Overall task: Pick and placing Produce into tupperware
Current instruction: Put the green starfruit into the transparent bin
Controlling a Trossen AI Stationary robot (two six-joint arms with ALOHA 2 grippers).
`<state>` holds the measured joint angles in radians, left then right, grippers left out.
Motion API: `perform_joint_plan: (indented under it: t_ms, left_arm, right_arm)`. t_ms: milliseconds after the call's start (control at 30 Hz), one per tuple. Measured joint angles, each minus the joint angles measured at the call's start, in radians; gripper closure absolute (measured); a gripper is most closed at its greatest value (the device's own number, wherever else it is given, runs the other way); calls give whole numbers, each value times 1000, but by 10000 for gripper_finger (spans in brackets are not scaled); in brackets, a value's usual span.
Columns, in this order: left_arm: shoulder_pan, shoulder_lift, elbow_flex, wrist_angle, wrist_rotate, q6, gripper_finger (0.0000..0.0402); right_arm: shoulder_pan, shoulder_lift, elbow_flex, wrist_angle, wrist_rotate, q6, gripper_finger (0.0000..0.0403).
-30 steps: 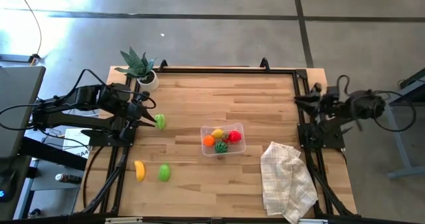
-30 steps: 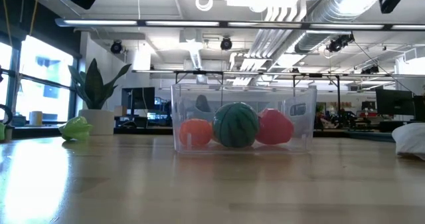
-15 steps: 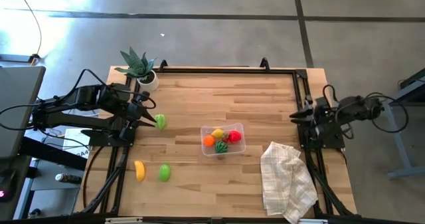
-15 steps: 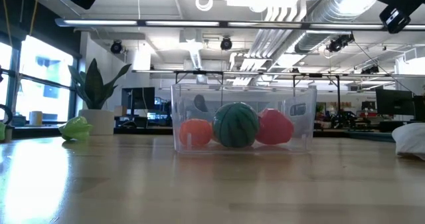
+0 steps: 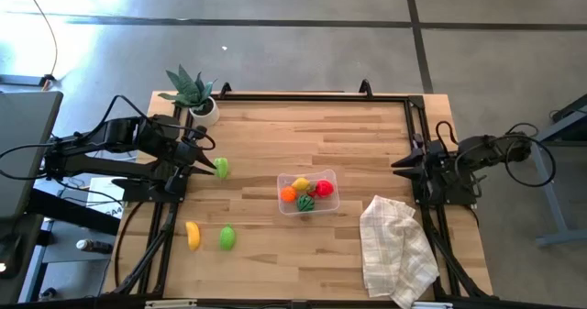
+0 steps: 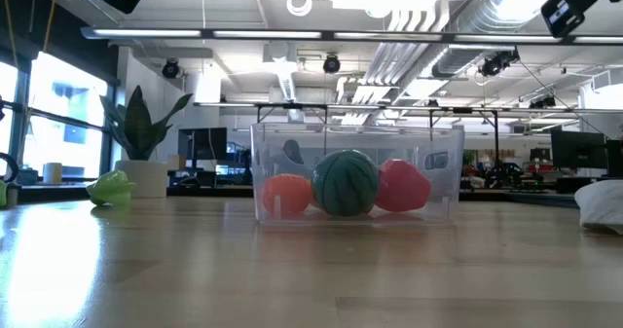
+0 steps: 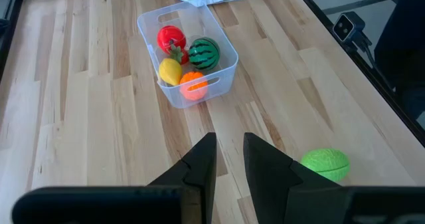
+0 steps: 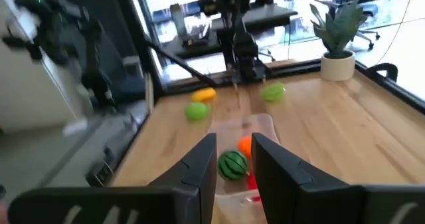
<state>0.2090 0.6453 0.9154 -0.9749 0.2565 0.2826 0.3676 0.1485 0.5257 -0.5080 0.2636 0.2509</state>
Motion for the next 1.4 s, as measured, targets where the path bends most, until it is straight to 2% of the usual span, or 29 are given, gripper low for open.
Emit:
perform_joint_plan:
  t_ms: [100, 300, 467, 633, 1400]
  left_arm:
    - [0, 0, 0, 0, 0, 0, 334]
    - [0, 0, 0, 0, 0, 0, 334]
    - [0, 0, 0, 0, 0, 0, 334]
    - [0, 0, 0, 0, 0, 0, 334]
    - [0, 0, 0, 0, 0, 0, 334]
  right_arm:
    - [-1, 66, 32, -28, -3, -44, 318]
    - [-17, 197, 129, -192, 37, -70, 318]
    - [-32, 251, 160, -206, 68, -125, 318]
    - [-42, 263, 160, -214, 70, -170, 318]
    - [-42, 263, 160, -216, 70, -170, 318]
